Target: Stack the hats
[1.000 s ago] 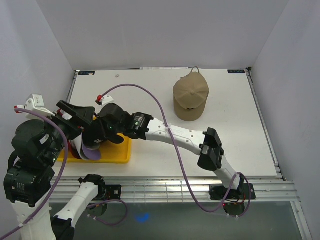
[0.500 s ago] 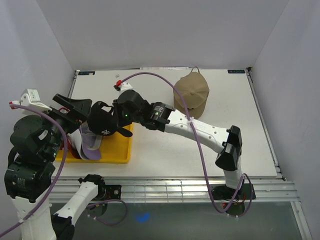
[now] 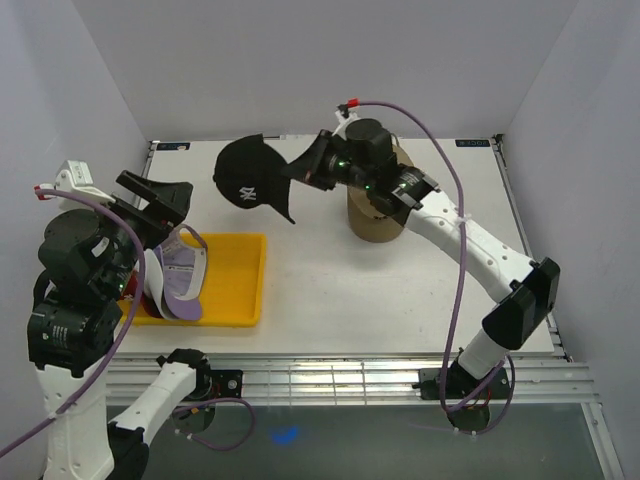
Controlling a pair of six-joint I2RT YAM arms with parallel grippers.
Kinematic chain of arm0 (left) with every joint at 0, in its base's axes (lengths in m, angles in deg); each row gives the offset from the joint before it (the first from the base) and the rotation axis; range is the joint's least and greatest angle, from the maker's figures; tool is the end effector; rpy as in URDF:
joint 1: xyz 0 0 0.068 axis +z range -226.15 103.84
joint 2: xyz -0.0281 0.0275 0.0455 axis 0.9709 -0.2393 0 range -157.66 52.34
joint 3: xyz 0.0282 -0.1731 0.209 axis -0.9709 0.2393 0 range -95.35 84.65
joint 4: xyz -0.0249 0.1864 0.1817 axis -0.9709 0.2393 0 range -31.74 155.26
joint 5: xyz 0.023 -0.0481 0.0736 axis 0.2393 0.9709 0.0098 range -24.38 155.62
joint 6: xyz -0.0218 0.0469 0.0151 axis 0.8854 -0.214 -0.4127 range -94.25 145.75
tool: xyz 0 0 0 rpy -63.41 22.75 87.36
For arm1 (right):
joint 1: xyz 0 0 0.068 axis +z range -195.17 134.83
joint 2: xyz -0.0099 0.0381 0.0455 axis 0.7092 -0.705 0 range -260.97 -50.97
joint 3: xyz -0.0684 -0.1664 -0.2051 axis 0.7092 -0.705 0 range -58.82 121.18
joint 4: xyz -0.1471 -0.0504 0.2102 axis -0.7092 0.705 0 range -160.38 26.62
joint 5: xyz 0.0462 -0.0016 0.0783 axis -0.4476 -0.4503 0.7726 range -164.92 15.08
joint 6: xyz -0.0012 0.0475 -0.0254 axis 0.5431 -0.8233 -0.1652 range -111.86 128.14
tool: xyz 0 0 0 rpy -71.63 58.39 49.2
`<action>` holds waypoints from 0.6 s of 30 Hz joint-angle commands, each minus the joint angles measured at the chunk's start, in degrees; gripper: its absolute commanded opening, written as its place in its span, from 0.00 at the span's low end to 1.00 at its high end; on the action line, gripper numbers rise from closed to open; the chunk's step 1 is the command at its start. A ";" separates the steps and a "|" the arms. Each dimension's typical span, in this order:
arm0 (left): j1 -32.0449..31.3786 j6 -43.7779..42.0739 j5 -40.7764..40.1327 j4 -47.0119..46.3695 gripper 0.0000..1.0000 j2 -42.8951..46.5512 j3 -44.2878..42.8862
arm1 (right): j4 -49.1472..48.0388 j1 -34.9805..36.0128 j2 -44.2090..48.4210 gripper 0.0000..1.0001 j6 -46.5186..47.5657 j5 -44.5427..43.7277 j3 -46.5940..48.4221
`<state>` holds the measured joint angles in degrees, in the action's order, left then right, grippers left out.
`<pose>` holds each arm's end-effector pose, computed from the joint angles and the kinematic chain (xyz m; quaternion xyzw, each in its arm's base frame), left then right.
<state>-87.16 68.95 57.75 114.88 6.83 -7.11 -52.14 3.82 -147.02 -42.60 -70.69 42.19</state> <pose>0.0682 -0.0083 0.5007 -0.2547 0.7241 -0.2442 0.5926 0.2561 0.2985 0.4320 -0.0109 0.7839 0.4928 0.3776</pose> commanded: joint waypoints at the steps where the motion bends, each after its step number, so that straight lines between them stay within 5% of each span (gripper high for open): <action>1: -0.25 1.01 2.08 -3.52 0.92 -1.15 2.20 | -14.18 -6.26 8.84 0.08 -12.24 6.40 -7.19; 10: -0.24 3.64 12.86 -13.36 0.87 -6.42 10.46 | -40.11 -25.68 20.89 0.08 -34.85 10.98 -27.17; 18: -0.25 3.56 22.02 -20.84 0.85 -15.38 10.91 | -55.40 -30.97 26.44 0.08 -49.17 6.06 -41.76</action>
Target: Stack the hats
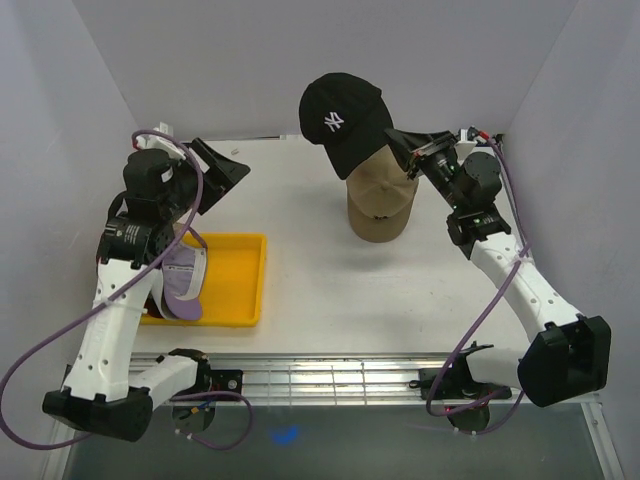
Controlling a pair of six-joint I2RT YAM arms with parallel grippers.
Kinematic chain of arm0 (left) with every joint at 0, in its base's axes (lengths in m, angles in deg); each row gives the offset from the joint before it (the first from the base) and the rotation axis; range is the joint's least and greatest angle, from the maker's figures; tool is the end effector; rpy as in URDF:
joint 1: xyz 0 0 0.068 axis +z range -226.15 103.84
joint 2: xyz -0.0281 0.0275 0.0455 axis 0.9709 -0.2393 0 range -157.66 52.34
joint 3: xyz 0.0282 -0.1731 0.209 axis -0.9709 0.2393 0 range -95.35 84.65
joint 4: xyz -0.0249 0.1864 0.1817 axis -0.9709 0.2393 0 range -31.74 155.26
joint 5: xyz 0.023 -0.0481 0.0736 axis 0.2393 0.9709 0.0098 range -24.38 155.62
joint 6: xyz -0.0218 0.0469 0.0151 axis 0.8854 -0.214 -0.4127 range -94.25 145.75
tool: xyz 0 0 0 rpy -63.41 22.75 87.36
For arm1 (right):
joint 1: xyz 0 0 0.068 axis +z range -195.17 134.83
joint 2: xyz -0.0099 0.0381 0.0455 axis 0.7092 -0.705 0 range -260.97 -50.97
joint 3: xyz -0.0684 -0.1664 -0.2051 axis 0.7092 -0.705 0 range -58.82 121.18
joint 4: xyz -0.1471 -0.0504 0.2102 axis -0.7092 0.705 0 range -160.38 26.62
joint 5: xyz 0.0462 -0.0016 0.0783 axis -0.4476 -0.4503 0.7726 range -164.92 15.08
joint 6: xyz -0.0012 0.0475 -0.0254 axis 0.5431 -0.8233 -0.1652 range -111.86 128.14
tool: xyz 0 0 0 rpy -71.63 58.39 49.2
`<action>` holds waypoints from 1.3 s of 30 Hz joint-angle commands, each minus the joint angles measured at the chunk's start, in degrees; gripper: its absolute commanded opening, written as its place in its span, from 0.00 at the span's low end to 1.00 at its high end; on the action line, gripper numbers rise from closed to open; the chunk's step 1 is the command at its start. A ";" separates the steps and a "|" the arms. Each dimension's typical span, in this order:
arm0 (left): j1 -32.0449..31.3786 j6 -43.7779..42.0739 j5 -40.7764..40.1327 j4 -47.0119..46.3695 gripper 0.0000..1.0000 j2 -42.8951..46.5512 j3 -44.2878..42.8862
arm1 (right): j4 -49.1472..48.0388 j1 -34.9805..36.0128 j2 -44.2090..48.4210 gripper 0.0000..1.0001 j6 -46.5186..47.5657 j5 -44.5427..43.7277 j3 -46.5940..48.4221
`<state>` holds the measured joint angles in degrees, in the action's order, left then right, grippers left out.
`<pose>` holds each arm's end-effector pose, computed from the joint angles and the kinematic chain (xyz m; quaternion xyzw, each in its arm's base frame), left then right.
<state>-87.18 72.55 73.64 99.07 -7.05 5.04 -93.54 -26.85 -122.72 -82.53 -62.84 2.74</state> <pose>0.1924 -0.0426 0.4433 -0.2141 0.7927 -0.3250 0.4693 0.2778 0.0998 0.4045 0.2991 0.5485 0.6715 0.3985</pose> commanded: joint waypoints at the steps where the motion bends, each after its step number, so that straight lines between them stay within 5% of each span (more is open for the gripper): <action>1: -0.22 0.04 7.27 -6.87 0.86 -3.43 -1.25 | -15.85 -0.40 2.48 0.08 -9.95 -2.84 -3.80; 6: -2.93 2.14 14.21 -16.28 0.91 -8.53 0.78 | -20.34 -0.57 3.54 0.08 -13.12 -4.86 -7.06; 22: -17.09 10.85 14.14 -46.06 0.98 -23.48 -1.07 | -28.61 -0.75 3.37 0.08 -22.35 -6.54 -10.58; 39: -21.40 16.03 13.26 -62.44 0.94 -26.38 -0.10 | -30.37 -0.75 4.68 0.08 -25.87 -6.27 -12.60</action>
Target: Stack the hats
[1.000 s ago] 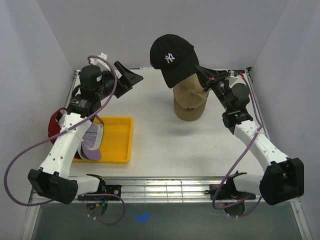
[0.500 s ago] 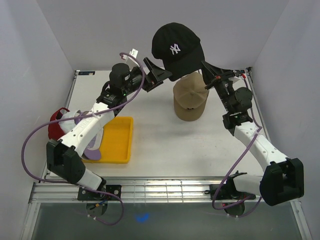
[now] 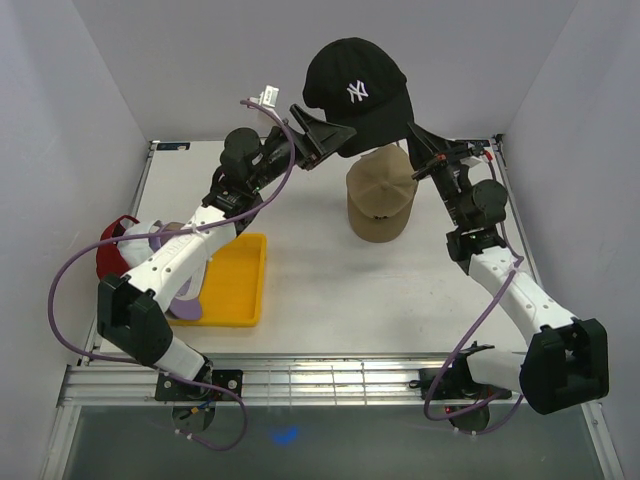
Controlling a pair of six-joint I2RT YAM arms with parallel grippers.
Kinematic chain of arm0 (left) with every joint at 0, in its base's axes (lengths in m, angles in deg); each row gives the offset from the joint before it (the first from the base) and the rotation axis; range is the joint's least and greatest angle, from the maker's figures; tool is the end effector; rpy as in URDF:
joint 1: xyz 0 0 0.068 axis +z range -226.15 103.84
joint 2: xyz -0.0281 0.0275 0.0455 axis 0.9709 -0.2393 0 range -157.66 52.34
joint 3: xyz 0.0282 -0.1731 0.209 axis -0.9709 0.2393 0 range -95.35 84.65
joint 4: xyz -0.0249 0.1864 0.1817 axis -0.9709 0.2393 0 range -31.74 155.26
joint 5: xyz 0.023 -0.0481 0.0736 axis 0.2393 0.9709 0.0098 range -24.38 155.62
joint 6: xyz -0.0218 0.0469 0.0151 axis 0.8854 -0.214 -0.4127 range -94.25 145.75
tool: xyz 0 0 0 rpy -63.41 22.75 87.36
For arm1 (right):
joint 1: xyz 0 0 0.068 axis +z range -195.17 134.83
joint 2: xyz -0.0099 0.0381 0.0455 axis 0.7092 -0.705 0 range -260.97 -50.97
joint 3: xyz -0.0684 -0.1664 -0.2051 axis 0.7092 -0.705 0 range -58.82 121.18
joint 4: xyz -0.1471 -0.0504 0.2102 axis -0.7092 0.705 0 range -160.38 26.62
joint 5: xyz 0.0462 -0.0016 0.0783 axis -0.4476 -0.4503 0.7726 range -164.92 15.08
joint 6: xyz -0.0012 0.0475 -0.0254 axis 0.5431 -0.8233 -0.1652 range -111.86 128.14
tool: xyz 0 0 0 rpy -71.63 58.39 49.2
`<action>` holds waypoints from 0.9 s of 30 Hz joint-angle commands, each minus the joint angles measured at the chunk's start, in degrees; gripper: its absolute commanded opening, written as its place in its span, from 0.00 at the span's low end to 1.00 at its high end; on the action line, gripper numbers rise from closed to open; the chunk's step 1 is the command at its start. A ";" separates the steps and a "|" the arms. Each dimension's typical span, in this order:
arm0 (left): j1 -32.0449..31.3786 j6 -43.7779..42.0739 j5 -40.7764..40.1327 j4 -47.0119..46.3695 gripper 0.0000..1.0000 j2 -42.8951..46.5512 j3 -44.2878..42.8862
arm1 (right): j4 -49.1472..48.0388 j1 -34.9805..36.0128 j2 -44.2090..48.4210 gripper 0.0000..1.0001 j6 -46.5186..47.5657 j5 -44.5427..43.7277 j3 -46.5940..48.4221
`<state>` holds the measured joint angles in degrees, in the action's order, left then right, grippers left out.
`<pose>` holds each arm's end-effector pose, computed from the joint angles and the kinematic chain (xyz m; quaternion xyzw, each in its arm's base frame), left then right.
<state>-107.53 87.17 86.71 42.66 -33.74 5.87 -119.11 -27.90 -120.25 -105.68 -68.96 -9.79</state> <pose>0.2995 -0.1977 0.4208 -0.0330 0.6569 -0.6211 0.4261 0.2599 0.0847 0.3842 0.3515 0.3733 0.7922 0.3310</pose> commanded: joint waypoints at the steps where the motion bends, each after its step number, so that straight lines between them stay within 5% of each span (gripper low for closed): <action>1: -1.14 1.59 0.62 -6.20 0.93 0.13 -1.19 | -4.80 0.30 2.30 0.08 -2.72 -0.16 -0.08; 20: -1.67 6.07 2.12 -6.55 0.17 -1.89 -3.92 | 0.65 0.48 6.96 0.08 6.06 5.29 -7.46; 27: -1.67 9.06 3.88 -6.99 0.07 -3.91 -4.36 | 0.92 0.30 4.94 0.08 9.32 8.63 -5.89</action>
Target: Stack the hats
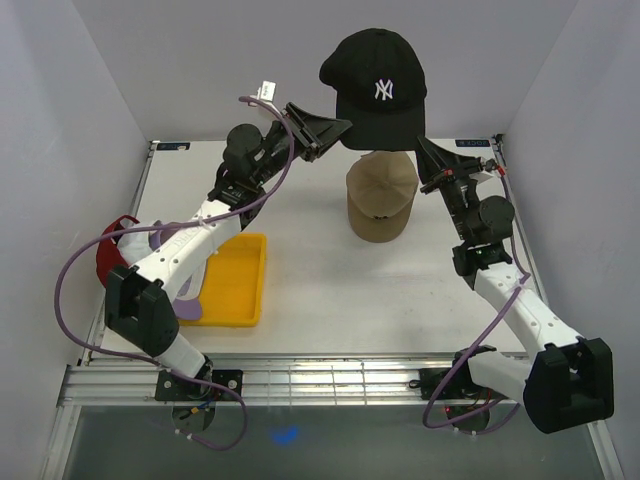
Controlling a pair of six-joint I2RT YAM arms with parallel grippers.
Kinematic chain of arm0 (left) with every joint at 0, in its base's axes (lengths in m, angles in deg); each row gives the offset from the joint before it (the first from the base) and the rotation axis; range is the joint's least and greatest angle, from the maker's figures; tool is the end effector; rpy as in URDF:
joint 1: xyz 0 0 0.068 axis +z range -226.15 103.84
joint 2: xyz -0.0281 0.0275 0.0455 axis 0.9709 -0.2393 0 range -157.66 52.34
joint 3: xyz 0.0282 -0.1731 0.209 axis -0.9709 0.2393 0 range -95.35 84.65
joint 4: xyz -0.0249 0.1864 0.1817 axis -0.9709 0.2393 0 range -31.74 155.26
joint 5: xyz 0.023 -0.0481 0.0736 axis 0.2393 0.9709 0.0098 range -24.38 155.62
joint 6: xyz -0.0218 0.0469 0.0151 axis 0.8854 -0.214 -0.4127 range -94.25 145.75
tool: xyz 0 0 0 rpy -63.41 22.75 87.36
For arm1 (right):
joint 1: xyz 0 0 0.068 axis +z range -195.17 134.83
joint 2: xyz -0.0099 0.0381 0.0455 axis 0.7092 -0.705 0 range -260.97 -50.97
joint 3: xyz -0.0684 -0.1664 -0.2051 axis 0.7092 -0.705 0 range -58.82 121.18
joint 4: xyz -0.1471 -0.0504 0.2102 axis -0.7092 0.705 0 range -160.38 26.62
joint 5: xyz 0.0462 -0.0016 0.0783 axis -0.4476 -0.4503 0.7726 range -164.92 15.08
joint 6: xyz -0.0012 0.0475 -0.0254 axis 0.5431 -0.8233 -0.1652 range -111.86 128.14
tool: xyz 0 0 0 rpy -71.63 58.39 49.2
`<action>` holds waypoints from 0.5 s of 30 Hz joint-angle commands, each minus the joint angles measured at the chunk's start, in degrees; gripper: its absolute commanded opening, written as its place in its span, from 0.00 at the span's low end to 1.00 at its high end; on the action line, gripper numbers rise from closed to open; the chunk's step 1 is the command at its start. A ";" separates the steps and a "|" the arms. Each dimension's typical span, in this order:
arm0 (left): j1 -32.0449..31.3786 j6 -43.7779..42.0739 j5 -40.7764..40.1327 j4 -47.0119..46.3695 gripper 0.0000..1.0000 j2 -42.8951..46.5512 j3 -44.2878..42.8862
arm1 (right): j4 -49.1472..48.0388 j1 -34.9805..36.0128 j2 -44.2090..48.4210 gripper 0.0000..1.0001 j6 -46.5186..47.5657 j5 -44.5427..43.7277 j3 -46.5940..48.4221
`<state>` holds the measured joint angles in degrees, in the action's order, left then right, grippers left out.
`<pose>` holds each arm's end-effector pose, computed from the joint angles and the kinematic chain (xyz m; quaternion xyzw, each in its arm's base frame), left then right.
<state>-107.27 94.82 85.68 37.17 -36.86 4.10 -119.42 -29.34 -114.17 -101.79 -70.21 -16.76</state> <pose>0.3125 -0.2029 0.4231 -0.0722 0.6274 -0.6589 0.4087 0.2377 0.0704 0.3681 0.3532 0.3769 0.7716 0.3713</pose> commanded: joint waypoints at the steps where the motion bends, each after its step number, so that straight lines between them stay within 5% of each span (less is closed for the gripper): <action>1: -1.93 2.45 5.26 -1.42 0.04 -1.14 -2.68 | 1.31 1.66 -1.48 0.08 5.86 10.40 1.44; 7: -1.67 6.50 6.58 0.33 0.00 -3.42 -3.99 | 3.15 1.04 -4.83 0.09 7.88 14.80 6.62; 15: -0.35 9.40 7.80 3.24 0.00 -3.43 -3.65 | 5.62 -1.68 -6.15 0.25 10.17 18.49 8.91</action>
<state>-105.43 103.24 85.94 38.25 -40.82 2.18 -114.11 -32.14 -119.53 -95.76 -63.91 -11.14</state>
